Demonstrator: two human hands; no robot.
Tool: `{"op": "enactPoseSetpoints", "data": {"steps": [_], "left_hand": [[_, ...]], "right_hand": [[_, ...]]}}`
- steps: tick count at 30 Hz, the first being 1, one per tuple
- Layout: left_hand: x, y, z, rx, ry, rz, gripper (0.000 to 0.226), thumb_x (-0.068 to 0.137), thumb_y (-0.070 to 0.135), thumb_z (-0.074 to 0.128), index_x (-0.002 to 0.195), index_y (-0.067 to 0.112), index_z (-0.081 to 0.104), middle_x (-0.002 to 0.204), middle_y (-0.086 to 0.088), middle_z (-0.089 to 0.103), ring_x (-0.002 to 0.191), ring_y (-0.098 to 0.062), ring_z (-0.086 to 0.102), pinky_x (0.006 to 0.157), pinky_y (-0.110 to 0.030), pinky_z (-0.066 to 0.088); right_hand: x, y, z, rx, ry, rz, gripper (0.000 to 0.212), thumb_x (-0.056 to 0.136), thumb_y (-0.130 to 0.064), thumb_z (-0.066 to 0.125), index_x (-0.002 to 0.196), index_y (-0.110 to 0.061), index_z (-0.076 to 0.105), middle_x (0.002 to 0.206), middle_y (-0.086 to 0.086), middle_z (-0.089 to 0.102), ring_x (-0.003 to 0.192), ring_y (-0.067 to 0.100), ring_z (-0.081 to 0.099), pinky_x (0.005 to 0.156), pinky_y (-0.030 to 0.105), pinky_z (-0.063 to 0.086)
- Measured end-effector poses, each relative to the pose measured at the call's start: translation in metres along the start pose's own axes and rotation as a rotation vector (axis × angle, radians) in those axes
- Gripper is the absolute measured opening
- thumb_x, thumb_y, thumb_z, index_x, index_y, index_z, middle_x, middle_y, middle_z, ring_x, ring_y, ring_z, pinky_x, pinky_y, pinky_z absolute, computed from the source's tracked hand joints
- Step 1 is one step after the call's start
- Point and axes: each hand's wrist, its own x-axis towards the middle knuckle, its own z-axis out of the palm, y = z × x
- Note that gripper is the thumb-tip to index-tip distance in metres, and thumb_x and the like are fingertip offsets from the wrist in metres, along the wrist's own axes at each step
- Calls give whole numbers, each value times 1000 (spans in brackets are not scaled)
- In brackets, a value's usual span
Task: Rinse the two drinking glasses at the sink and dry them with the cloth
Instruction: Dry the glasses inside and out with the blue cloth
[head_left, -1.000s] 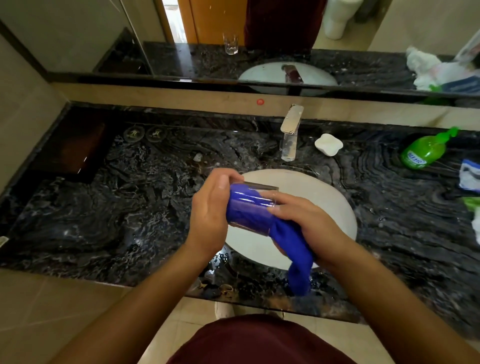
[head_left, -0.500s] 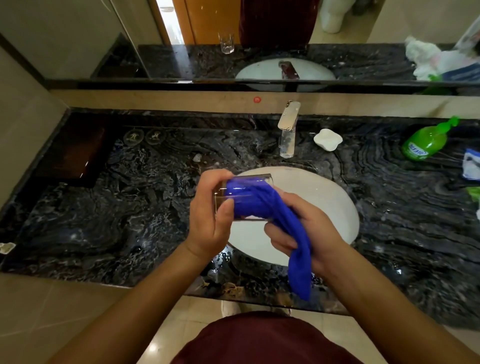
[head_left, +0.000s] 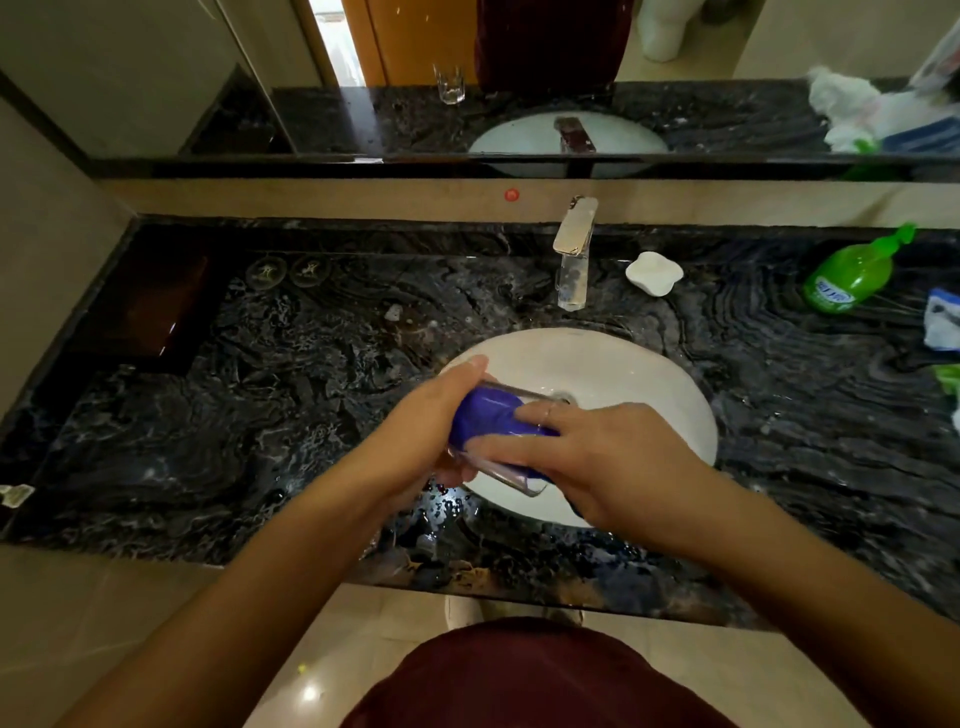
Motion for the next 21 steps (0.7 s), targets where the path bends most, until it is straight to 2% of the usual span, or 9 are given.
{"op": "enactPoseSetpoints", "data": {"steps": [2,4,6,9,12,15,18,20,21], "left_hand": [[1,0,-2,-82,-59,-33,47,103,53,43,85,26,77,66,-5,63,49,-15,50,52,-22,35],[4,0,-7,-191,-155,-49,55,103,55,40,114,11,70,63,-7,61,41,-15,49,38,-16,31],[8,2,-11,-303,-175,-67,62,103,55,38,129,2,58,66,-9,60,39,-16,48,32,-15,26],[10,3,-10,-364,-90,-4,65,104,56,38,131,0,57,78,-11,65,43,-19,47,34,-17,28],[4,5,2,-234,44,227,51,107,51,37,107,7,64,66,-3,64,44,-18,46,39,-22,31],[-4,5,7,8,194,495,37,107,44,38,106,14,60,70,4,63,50,-16,52,41,-28,37],[-6,-1,1,220,310,824,25,99,43,43,111,28,57,91,19,63,71,-11,59,60,-31,49],[-3,-9,-3,381,298,1044,34,101,46,44,121,20,52,101,21,55,82,-9,57,71,-26,48],[0,-12,-5,416,285,1104,41,103,50,42,124,15,49,104,15,52,84,-10,56,72,-26,48]], "right_hand": [[-2,8,-7,30,78,-6,52,87,-20,50,129,-49,57,132,-1,69,74,29,73,51,35,56],[-6,17,-16,154,231,43,42,92,-14,59,124,-37,70,137,-8,64,94,19,73,67,33,59],[-9,21,-25,337,374,130,35,97,-12,60,126,-27,69,136,-11,62,113,10,68,89,27,55],[-5,15,-25,484,476,337,36,95,-13,67,127,-29,66,124,-21,65,113,-2,64,96,19,49],[2,5,-17,546,461,540,32,96,-24,69,126,-33,67,113,-31,65,102,-9,64,86,10,47],[9,-6,-11,651,519,697,18,96,-25,68,112,-33,69,93,-25,71,84,-7,66,70,7,46],[26,-12,-14,1244,583,991,10,97,-24,66,104,-17,68,69,-7,71,53,2,61,49,15,45],[34,-15,-18,1686,545,1072,15,100,-21,59,100,-8,66,56,-2,62,37,6,50,37,17,38],[36,-17,-21,1801,512,1082,16,101,-21,57,95,-8,65,50,-1,56,32,7,44,33,18,34]]}}
